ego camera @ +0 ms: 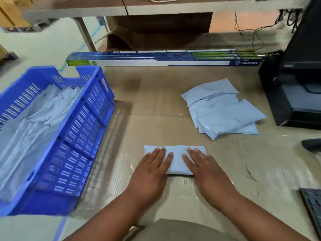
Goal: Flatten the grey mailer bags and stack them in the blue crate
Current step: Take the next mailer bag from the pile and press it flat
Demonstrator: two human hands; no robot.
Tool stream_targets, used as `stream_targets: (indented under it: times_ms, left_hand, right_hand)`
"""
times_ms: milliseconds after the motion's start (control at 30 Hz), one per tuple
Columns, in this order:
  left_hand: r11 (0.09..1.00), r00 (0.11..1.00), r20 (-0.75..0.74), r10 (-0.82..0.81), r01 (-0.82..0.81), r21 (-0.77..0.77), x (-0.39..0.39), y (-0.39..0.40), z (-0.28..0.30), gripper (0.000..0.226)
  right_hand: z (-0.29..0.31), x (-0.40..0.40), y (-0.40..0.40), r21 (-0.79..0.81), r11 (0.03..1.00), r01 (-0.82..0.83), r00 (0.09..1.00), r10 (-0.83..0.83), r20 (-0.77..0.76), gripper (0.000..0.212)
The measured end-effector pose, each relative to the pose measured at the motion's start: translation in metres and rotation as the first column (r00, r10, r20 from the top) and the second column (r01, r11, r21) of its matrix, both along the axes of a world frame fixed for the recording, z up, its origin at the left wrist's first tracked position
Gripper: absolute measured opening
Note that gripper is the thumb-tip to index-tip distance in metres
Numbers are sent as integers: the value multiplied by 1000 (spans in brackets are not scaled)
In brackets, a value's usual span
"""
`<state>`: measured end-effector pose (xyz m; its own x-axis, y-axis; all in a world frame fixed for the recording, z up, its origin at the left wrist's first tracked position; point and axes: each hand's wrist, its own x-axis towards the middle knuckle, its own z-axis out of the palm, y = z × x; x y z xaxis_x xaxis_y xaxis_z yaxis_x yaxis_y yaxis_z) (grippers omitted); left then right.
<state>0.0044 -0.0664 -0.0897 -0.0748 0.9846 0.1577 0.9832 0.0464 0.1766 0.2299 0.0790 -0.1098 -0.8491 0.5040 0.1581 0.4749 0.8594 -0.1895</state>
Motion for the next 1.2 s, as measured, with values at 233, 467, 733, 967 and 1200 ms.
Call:
stream_targets:
  times_ms: [233, 467, 733, 967, 1200]
  left_hand:
    - [999, 1000, -15, -3, 3, -47, 54, -40, 1, 70]
    - [998, 998, 30, 56, -56, 13, 59, -53, 13, 69]
    - [991, 990, 39, 132, -132, -7, 45, -23, 16, 60]
    - [979, 983, 17, 184, -181, -94, 44, -29, -15, 63]
    - [970, 977, -36, 209, -211, -117, 45, -26, -19, 65]
  right_hand:
    - [0, 58, -39, -20, 1000, -16, 999, 17, 50, 80]
    - [31, 65, -47, -97, 995, 13, 995, -3, 96, 70]
    - [58, -24, -62, 20, 1000, -11, 997, 10, 75, 57]
    - [24, -45, -68, -71, 997, 2, 991, 8, 131, 64]
    - [16, -46, -68, -90, 995, 35, 994, -25, 108, 63]
